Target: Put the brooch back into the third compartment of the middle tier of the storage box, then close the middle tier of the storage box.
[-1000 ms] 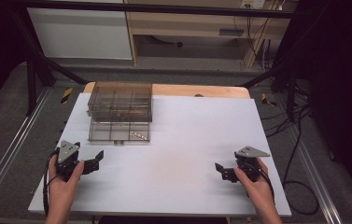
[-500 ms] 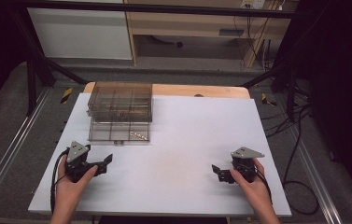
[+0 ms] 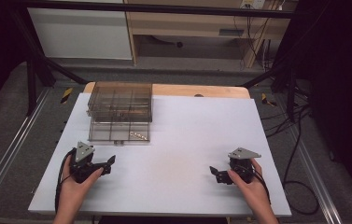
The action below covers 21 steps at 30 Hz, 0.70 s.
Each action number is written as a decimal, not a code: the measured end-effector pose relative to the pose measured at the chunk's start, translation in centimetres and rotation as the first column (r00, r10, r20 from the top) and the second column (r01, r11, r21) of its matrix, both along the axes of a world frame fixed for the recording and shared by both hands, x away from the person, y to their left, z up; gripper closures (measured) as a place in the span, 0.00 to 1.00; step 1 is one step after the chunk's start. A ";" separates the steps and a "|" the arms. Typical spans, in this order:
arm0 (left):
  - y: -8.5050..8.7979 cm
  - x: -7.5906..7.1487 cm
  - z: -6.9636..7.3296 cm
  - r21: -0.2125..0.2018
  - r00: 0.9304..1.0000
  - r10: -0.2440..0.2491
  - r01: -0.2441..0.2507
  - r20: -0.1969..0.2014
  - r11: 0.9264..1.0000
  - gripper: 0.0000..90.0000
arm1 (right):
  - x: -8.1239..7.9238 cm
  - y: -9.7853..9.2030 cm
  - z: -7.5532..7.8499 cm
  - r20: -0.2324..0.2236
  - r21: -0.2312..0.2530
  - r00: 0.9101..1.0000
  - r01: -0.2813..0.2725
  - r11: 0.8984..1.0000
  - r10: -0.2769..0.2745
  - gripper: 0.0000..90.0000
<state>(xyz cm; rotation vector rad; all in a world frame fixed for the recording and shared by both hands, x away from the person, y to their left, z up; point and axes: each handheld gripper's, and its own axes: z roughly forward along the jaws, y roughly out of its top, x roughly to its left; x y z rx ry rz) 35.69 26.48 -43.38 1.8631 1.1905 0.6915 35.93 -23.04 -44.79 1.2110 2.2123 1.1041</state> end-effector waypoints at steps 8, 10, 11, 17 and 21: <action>-0.1 0.3 -0.2 0.012 0.999 0.008 -0.007 -0.034 1.000 0.18 | 0.0 -0.1 0.1 0.001 0.001 1.000 0.003 1.000 -0.003 0.04; -0.1 0.3 -0.2 0.012 0.999 0.009 -0.008 -0.034 1.000 0.23 | 0.0 0.0 0.1 0.002 0.001 1.000 0.004 1.000 -0.004 0.04; -0.1 0.3 -0.2 0.012 0.999 0.009 -0.009 -0.036 1.000 0.29 | 0.0 0.0 0.1 0.001 0.001 1.000 0.005 1.000 -0.005 0.04; 0.2 0.6 -0.4 0.014 0.999 0.012 -0.011 -0.047 1.000 0.57 | 0.0 -0.1 0.1 0.004 -0.001 1.000 0.003 1.000 -0.003 0.04; 0.5 0.6 -0.4 0.006 0.999 0.006 -0.006 -0.038 1.000 0.71 | 0.0 -0.2 0.2 0.006 0.001 1.000 0.008 1.000 -0.008 0.04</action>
